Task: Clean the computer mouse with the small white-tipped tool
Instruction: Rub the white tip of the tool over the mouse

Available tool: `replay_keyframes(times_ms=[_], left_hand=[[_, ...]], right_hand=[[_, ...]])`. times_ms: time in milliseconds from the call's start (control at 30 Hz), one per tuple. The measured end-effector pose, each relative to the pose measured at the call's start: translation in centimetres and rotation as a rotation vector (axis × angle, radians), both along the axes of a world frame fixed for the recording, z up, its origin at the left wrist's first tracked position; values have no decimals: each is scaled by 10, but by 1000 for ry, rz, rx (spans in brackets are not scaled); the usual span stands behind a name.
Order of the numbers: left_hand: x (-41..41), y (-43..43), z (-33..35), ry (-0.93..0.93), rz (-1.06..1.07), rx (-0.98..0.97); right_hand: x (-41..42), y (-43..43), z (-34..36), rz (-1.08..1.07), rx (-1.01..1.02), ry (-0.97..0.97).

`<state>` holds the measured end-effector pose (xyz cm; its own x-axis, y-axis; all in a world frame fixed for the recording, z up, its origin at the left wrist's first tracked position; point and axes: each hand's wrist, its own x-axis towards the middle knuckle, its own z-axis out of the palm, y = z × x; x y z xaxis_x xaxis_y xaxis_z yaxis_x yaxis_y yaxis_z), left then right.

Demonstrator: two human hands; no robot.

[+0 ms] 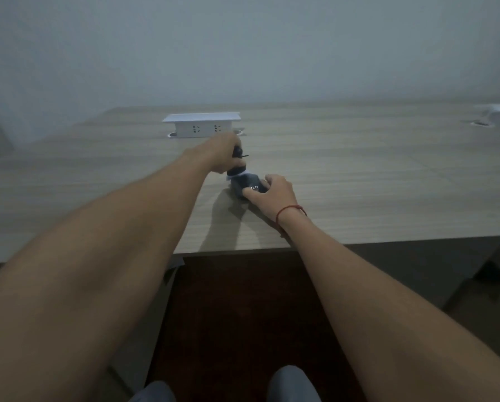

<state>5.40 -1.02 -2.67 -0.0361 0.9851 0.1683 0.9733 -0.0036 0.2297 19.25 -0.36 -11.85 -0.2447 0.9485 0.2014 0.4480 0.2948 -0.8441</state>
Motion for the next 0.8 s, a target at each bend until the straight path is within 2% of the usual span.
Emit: replay_keyframes(times_ms=[67,200,367,467,533,667,800], left_hand=[[-3,-2,-4,-55,6,37],[3,-7,5,-313,-23,138],[-2,-15,-8,-268,64,75],[-3,-17,-9,-447,76,186],[-2,-21,-12,-498,108,226],[-13,-26,-23,-442,228,197],[-17,-33,-22,-637,171,152]], right_hand=[[0,-1,0,-6,3,8],[4,-2,3,2,13,17],[2,-2,1,1,11,8],[3,-1,3,-14,9,16],[3,0,2,-25,5,22],[0,-1,1,-38,-2,14],[0,-2,2,-64,-5,35]])
